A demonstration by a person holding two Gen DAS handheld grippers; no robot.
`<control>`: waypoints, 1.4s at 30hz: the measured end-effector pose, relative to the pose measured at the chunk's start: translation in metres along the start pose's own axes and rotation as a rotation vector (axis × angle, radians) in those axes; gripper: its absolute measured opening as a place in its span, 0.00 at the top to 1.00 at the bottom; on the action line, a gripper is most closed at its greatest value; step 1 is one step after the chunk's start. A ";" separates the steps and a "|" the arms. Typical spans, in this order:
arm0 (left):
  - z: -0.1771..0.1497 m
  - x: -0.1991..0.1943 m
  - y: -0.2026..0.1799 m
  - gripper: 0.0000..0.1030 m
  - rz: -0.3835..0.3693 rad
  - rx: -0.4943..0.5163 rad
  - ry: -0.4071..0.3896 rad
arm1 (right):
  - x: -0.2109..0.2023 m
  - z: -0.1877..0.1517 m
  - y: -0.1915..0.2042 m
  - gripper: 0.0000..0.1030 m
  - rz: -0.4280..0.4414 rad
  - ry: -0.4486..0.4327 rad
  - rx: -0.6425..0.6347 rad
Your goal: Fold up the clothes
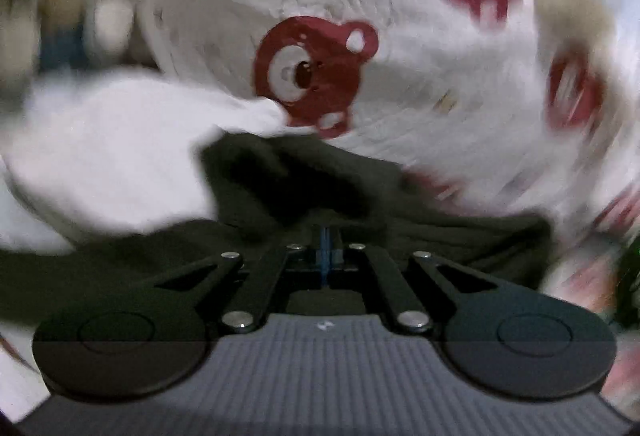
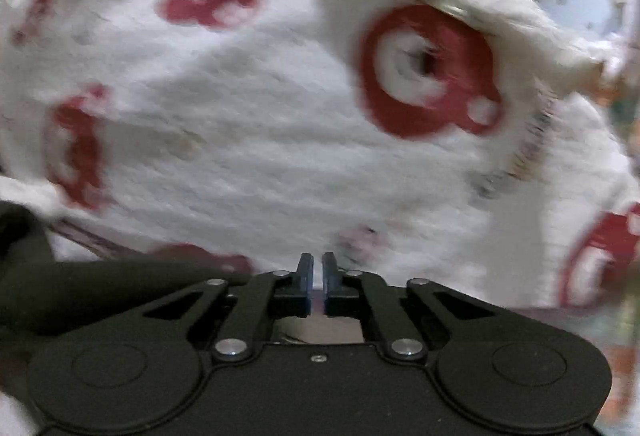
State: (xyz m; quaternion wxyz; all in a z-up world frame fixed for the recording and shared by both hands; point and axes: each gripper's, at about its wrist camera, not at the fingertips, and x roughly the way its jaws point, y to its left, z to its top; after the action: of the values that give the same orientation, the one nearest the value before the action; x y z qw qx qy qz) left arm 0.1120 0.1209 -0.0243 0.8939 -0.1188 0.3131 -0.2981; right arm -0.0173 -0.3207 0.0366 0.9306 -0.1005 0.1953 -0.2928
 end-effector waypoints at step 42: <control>-0.030 0.052 0.008 0.33 0.345 0.407 0.214 | 0.005 -0.094 0.043 0.33 0.673 0.412 -0.091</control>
State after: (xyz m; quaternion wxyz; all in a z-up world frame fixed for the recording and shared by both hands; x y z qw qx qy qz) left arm 0.1293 0.0950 -0.0766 0.8987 0.1502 0.3549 -0.2092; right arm -0.0314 -0.2956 -0.0633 0.9105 -0.0114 0.4127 0.0234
